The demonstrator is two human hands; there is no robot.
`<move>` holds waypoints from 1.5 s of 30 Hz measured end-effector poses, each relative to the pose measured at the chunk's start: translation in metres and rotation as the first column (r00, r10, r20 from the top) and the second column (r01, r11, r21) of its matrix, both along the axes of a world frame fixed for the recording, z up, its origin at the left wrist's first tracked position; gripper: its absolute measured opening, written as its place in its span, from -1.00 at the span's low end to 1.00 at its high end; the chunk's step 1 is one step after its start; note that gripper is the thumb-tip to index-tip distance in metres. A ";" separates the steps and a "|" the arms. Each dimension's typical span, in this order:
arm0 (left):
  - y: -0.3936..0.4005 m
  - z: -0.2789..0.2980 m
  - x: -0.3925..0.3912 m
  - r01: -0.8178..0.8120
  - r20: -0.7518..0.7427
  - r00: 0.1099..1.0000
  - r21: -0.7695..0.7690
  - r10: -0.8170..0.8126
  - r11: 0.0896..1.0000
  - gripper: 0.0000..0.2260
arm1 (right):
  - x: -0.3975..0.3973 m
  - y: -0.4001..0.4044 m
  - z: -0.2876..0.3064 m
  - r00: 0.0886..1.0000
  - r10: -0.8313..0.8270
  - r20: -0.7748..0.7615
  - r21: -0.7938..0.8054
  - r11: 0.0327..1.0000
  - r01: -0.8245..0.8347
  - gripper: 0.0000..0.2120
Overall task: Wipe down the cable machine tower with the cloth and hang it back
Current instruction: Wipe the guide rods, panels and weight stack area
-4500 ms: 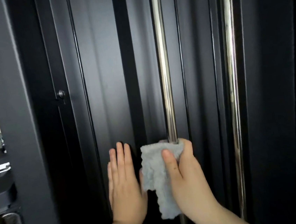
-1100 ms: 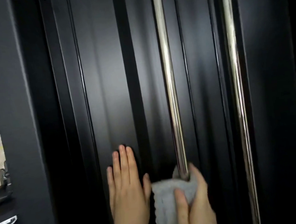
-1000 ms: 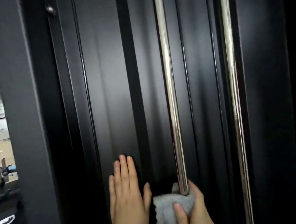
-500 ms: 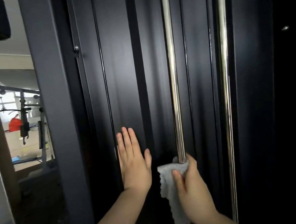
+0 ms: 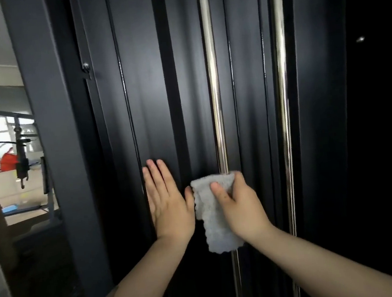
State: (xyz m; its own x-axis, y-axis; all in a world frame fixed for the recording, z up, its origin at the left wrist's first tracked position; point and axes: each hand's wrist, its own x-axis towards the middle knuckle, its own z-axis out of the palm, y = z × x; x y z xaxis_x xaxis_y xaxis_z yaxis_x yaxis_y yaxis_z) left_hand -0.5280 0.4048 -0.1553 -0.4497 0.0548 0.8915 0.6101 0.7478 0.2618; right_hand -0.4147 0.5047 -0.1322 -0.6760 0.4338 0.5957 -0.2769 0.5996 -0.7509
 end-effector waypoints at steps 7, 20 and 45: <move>0.003 0.006 -0.021 -0.173 -0.065 0.983 -0.003 0.173 0.985 -0.31 | -0.010 -0.008 0.036 0.969 0.052 -0.242 -0.047 0.997 -0.065 -0.71; 0.008 0.002 -0.024 -0.197 -0.142 0.968 0.074 0.206 0.978 -0.42 | -0.017 -0.004 0.022 0.953 0.118 -0.277 -0.154 0.974 -0.166 -0.72; 0.010 0.183 -0.033 -0.046 -0.342 0.938 0.028 0.052 0.999 -0.11 | -0.017 -0.003 0.226 0.947 -0.180 -0.266 0.252 0.935 0.249 -0.74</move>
